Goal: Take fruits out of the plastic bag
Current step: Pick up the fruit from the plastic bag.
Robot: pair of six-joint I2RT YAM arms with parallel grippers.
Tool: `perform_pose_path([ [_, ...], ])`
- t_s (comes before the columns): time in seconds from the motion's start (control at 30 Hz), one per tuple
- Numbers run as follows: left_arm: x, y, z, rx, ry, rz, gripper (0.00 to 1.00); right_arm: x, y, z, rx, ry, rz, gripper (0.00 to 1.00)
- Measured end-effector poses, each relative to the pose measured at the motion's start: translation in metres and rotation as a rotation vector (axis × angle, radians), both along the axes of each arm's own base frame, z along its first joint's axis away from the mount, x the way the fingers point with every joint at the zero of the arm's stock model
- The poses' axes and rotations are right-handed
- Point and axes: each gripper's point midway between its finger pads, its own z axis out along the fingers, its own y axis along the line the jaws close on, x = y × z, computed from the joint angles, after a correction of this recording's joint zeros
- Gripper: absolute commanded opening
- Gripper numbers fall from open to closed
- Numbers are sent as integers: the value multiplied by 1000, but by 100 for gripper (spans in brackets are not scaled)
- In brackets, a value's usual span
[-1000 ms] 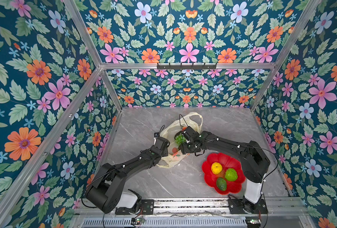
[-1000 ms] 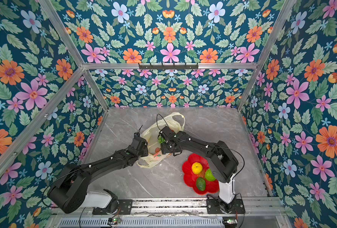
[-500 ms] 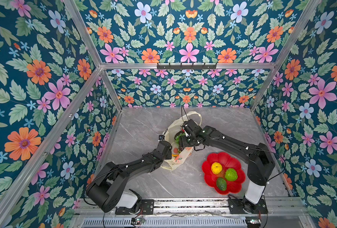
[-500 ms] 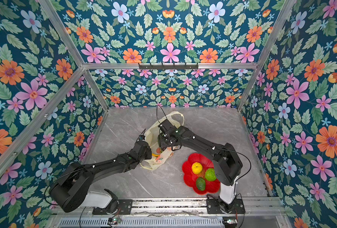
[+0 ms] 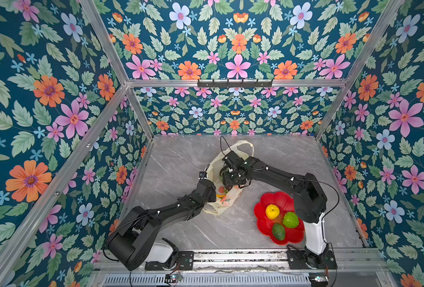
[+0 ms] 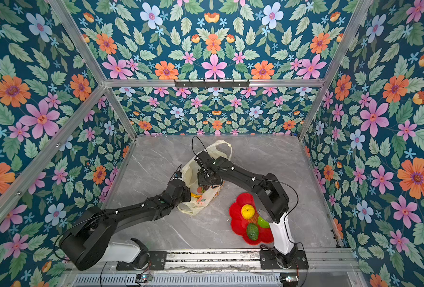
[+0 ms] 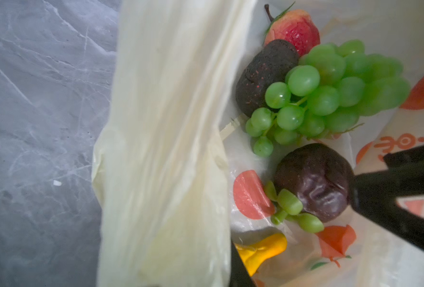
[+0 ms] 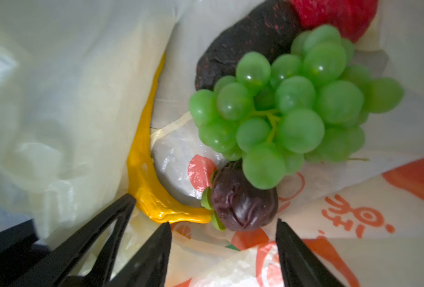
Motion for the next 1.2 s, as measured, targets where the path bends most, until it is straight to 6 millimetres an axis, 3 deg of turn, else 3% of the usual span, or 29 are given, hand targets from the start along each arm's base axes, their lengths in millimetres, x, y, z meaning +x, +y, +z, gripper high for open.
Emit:
perform_pose_path([
  [0.57,2,-2,1,-13,-9,4,25,-2,1,-43,-33,85,-61,69],
  [0.97,1,-1,5,-14,-20,2,25,8,8,-48,-28,66,-66,61],
  [1.2,1,-1,3,-8,-17,0,25,10,6,-35,-21,37,-63,57],
])
